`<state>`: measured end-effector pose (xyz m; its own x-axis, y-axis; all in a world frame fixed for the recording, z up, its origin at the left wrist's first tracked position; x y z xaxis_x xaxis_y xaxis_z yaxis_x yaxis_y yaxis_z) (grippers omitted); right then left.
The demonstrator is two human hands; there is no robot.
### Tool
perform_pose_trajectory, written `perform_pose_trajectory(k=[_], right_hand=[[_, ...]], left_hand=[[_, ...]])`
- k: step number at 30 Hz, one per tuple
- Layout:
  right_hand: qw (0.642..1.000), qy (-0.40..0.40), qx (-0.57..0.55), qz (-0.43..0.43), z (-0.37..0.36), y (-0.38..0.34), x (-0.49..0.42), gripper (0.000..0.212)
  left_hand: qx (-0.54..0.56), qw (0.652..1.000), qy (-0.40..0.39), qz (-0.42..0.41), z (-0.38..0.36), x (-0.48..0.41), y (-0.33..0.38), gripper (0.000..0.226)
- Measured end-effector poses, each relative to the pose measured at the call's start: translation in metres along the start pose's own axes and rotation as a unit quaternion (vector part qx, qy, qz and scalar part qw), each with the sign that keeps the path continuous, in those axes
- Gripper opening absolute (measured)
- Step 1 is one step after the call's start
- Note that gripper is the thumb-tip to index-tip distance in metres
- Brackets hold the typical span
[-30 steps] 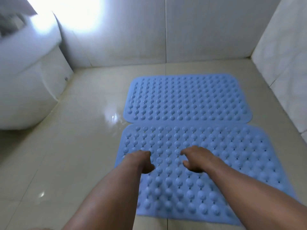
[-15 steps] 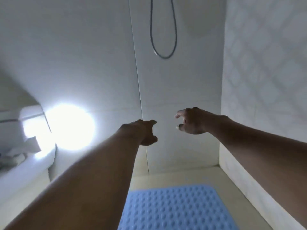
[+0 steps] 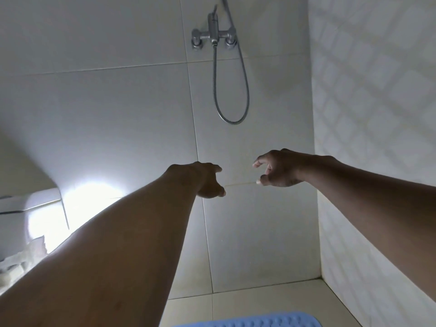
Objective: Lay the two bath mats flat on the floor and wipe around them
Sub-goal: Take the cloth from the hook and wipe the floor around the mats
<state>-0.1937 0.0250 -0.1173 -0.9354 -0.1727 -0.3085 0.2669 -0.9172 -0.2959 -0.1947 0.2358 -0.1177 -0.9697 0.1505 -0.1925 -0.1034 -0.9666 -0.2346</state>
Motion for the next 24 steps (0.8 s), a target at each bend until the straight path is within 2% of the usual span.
perform_pose_trajectory(k=[12, 16, 19, 24], right_hand=[[1.0, -0.008, -0.018, -0.013, -0.026, 0.018, -0.003, 0.063], [0.999, 0.016, -0.041, 0.012, -0.029, 0.015, 0.0, 0.043], [0.998, 0.022, -0.047, 0.03, -0.03, 0.011, 0.0, 0.039], [0.998, -0.05, -0.04, 0.011, 0.01, -0.006, -0.013, 0.044]], left_hand=[[0.022, 1.0, -0.022, 0.0, -0.028, -0.002, 0.0, 0.082], [0.033, 0.999, -0.024, -0.006, -0.035, -0.005, -0.001, 0.082], [0.036, 0.999, -0.019, -0.014, -0.036, -0.011, -0.003, 0.082], [0.017, 0.996, -0.083, -0.023, 0.007, -0.021, -0.025, 0.086]])
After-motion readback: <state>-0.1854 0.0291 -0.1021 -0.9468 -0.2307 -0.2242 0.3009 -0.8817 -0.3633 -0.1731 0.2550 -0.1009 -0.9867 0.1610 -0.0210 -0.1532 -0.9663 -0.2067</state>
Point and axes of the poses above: each hand's wrist, its own x-axis away from the middle knuckle, its own z-axis out of the back of the hand, y = z × x, the point moved 4 cm from there along -x, towards the middle knuckle, and after that the axes turned 8 degrees about -x, right-handed, at the moved point
